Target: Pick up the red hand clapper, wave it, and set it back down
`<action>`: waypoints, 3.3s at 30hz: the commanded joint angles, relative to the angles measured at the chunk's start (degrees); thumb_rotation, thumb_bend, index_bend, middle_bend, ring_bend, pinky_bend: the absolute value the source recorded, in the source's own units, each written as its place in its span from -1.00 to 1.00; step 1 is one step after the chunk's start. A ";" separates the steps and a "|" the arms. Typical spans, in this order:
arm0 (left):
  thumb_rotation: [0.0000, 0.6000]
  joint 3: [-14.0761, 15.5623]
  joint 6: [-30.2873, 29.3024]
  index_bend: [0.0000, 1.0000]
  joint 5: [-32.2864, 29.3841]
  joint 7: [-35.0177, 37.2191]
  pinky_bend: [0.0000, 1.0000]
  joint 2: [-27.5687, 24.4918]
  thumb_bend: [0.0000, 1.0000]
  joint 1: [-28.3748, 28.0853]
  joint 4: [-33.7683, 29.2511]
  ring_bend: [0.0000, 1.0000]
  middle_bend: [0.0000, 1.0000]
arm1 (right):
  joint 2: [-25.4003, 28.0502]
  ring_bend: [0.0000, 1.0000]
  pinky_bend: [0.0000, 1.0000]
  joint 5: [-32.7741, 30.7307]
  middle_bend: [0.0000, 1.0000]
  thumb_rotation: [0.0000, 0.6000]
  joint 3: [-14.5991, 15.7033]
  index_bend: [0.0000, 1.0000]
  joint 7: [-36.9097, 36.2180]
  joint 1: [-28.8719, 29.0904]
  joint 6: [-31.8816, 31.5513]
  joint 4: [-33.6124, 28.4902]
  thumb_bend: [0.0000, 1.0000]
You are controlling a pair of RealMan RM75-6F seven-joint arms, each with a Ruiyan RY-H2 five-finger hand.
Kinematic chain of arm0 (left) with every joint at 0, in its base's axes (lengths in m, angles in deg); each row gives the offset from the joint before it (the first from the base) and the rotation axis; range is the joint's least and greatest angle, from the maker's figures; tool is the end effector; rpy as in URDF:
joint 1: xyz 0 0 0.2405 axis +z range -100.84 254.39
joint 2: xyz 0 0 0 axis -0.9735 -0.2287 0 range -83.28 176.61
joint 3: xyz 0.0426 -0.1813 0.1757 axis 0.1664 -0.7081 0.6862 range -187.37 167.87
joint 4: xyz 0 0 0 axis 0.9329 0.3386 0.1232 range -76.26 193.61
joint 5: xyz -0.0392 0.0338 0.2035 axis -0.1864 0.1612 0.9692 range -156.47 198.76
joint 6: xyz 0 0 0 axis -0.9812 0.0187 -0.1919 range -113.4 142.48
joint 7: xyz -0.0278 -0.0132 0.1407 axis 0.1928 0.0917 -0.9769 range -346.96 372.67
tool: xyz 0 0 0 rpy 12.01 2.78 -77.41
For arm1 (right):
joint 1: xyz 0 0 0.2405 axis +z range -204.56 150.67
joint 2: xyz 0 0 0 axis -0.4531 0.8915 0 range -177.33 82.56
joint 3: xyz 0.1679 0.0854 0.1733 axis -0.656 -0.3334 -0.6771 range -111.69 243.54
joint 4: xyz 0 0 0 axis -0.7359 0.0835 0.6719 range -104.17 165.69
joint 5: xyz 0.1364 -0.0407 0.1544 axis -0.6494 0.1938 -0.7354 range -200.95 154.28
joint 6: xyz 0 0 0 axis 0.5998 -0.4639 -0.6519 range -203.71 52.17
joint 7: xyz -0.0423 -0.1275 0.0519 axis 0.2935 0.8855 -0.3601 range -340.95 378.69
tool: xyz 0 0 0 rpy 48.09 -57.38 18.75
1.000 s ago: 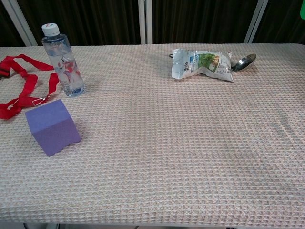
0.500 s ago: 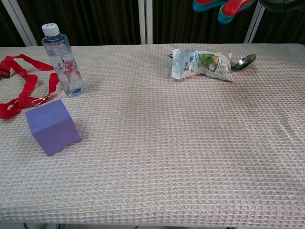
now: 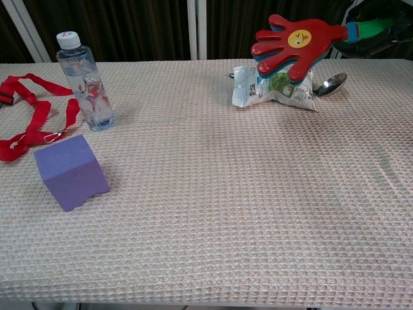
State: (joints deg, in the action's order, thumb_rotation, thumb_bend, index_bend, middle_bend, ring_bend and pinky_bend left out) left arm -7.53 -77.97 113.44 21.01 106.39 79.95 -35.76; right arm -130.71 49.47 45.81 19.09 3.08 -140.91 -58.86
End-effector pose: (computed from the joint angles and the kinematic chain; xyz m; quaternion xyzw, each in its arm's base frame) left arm -0.3145 0.1185 0.1791 -0.5697 -0.4257 -0.4096 0.5714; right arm -0.1710 -0.3415 0.0655 0.5778 -0.4445 0.5341 0.4281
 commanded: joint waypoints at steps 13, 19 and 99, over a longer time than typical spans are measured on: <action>1.00 -0.03 -0.80 -0.80 -0.17 1.75 -0.87 0.18 -0.73 0.53 1.33 -1.00 -0.87 | -5.83 0.45 1.00 -2.90 0.31 1.00 -3.88 0.78 -56.86 0.95 15.45 -4.07 0.06; 1.00 -0.06 -1.06 -0.80 -0.25 2.35 -0.87 0.20 -0.73 0.72 1.80 -1.00 -0.87 | -8.56 0.46 1.00 -1.37 0.31 1.00 -2.15 0.78 -54.34 2.93 15.61 -0.34 0.05; 1.00 -1.35 -2.52 -0.80 -0.72 -0.67 -0.88 0.56 -0.73 1.33 1.24 -1.00 -0.87 | 14.72 -1.00 -1.00 5.80 -1.00 1.00 21.64 -1.00 21.16 -20.89 -23.32 -11.34 -0.70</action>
State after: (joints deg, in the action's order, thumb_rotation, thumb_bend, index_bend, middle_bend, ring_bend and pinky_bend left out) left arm -8.82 -80.46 112.71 20.53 106.90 81.31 -34.39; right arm -121.44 54.64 60.56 45.34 -8.16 -155.80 -68.42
